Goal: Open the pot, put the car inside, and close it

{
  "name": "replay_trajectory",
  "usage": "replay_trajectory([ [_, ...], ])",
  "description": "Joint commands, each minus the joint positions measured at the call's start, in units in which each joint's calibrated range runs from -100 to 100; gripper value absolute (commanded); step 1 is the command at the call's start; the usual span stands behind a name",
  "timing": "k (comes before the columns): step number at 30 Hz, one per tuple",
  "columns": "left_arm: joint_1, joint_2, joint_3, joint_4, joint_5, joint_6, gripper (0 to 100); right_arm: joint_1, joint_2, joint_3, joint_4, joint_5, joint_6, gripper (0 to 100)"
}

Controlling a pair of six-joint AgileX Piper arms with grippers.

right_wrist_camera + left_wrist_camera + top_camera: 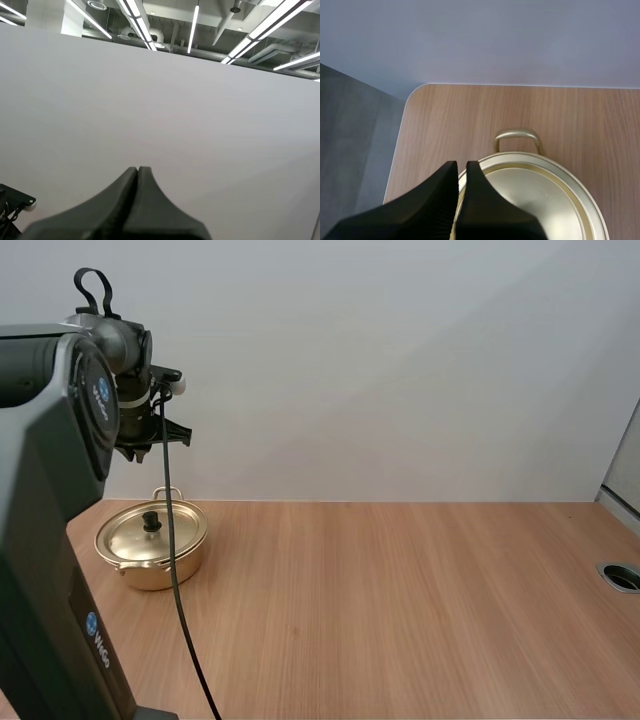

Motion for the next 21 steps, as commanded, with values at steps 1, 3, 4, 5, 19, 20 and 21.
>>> replay_trajectory([
  [1,0.03,-0.46,-0.24,-0.02,-0.34,0.05,0,-0.02,0.0,3.09,-2.54,0.04,0.91,0],
  [3,0.03,-1.12,-0.24,-0.02,-0.34,0.05,0,-0.02,0.12,6.84,-4.85,0.04,3.94,0],
  [4,0.03,-1.58,-0.24,-0.02,-0.34,0.05,0,-0.02,0.12,8.63,-5.72,0.04,5.19,0],
  [5,0.03,-2.15,-0.24,-0.02,-0.34,0.05,0,-0.02,0.12,11.14,-6.5,0.04,6.29,0],
  [19,0.03,-16.53,0.52,-0.02,-1.04,0.05,0,-0.02,0.12,52.45,-7.6,-19.12,6.81,0],
  [20,0.03,-17.49,0.52,-0.02,-1.06,0.05,0,-0.02,0.12,56.0,-7.6,-22.48,6.81,0],
  [21,0.03,-18.21,0.52,-0.29,-1.66,0.05,0,-0.02,0.12,58.36,-7.6,-24.95,6.92,0],
])
